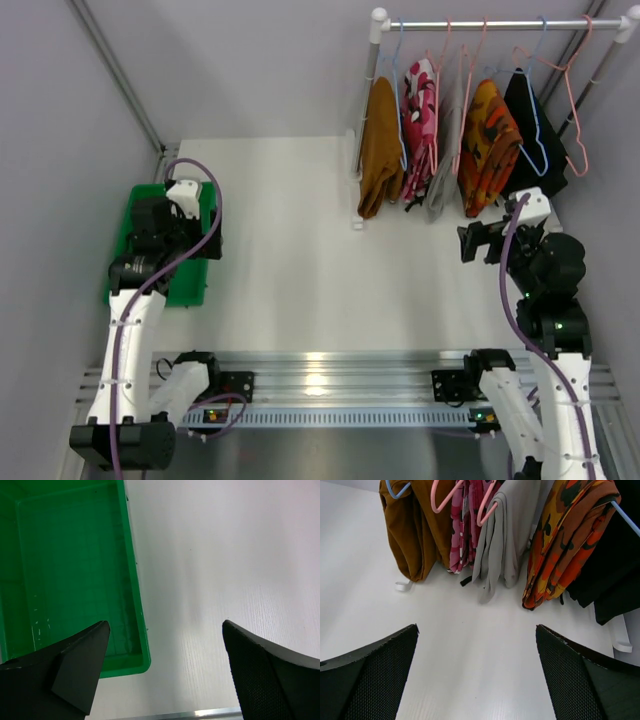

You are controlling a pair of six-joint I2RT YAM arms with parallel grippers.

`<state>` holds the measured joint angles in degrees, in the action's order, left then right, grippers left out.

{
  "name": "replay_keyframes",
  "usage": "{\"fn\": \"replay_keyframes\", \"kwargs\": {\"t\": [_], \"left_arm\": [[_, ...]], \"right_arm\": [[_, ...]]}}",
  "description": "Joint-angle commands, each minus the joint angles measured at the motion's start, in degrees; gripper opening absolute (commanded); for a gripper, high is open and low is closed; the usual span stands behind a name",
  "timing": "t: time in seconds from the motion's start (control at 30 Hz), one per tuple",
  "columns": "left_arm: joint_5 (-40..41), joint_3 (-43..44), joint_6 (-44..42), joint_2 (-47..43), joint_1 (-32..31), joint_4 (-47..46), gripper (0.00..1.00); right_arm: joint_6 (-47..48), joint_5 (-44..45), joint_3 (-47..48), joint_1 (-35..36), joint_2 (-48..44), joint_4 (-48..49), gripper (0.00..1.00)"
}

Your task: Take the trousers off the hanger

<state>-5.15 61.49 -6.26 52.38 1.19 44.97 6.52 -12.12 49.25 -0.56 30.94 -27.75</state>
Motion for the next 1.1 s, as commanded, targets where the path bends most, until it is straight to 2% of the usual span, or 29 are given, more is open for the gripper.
{"fn": "replay_keyframes", "kwargs": {"t": [0.0, 0.13, 0.23, 0.33, 0.47, 0.63, 0.73, 0.83, 0.93, 1.07], "left_arm": [[1.0, 0.7, 0.0, -0.2, 0.1, -1.6, 0.99], [2.8, 1.3, 1.3, 1.2, 0.1, -1.5, 0.99], [4.5, 1.6, 2.2, 2.7, 0.1, -1.8, 0.99], [7.6, 1.9, 3.6, 4.8, 0.1, -2.3, 0.99], [9.4, 1.3, 6.0, 7.4, 0.1, -3.8, 0.99], [7.8, 1.6, 7.8, 9.7, 0.1, -3.2, 0.99], [6.7, -0.1, 8.3, 7.5, 0.2, -5.4, 0.99], [5.2, -1.4, 9.0, 5.5, 0.1, -7.1, 0.99], [1.5, -1.8, 10.6, 4.7, 0.1, -6.8, 0.99], [3.1, -2.1, 10.8, 4.0, 0.2, -6.5, 0.99]], "right_arm": [[1.7, -1.0, 5.5, -0.8, 2.6, -2.1, 0.99], [3.1, -2.6, 14.0, -0.8, 9.1, -7.2, 1.00], [3.2, -3.4, 24.0, -0.8, 14.3, -12.8, 1.00], [4.3, -13.7, 37.3, -0.8, 21.0, -18.8, 0.99], [-3.6, -23.5, 48.4, -0.7, 31.6, -20.2, 0.99], [-13.3, -31.1, 58.6, 0.1, 42.6, -13.5, 1.00], [-18.5, -34.4, 62.8, 0.1, 48.1, -8.6, 1.00], [-23.7, -36.2, 65.3, 2.5, 53.7, -4.3, 0.95], [-26.6, -35.7, 67.4, 4.0, 58.4, 1.0, 0.88], [-26.3, -32.4, 73.1, 7.1, 65.3, 2.3, 0.84]]}}
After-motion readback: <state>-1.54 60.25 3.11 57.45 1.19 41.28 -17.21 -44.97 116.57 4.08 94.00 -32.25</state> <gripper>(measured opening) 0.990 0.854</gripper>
